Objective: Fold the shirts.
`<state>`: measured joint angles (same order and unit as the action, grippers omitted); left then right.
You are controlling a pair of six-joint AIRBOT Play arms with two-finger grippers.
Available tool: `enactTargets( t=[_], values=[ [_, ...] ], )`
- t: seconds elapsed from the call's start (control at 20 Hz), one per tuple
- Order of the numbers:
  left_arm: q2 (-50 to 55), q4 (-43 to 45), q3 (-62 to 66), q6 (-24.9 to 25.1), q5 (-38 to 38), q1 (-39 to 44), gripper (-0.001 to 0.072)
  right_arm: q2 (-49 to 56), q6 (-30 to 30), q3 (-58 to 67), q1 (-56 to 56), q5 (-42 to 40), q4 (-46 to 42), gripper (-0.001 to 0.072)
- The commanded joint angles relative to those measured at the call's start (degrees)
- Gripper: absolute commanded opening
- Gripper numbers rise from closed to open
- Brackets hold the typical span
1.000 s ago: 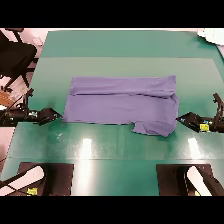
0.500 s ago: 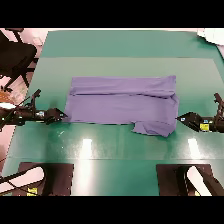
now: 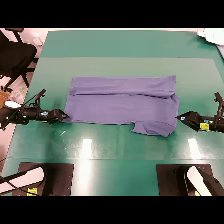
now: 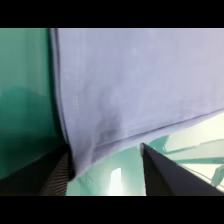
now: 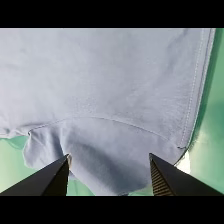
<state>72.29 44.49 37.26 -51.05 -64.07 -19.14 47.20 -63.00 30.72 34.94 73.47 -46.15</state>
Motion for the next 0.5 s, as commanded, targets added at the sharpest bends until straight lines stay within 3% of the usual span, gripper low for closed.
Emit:
enactTargets(
  t=[0.0,0.05,0.1,0.2,0.45],
  values=[
    [-0.09,-3.41,0.13,2.29,-0.22,0.09,0.0315,-0.04,-0.02,-0.04,0.02,0.04,0.13,0.0568],
    [-0.09,-3.48,0.13,3.56,0.15,0.09,0.0159,-0.04,0.00,-0.04,0.02,0.07,0.11,0.0568],
    [-0.09,-3.80,0.11,5.33,0.15,0.09,0.0052,-0.04,0.00,-0.04,0.02,0.13,0.11,0.0568],
    [-0.09,-4.57,0.13,7.67,0.24,0.09,0.0024,-0.04,-0.20,-0.04,0.02,0.24,0.11,0.0568],
    [-0.09,-7.37,0.13,8.02,0.17,0.09,0.0023,-0.07,-7.67,-0.04,0.02,6.78,-1.60,0.0568]
  ],
)
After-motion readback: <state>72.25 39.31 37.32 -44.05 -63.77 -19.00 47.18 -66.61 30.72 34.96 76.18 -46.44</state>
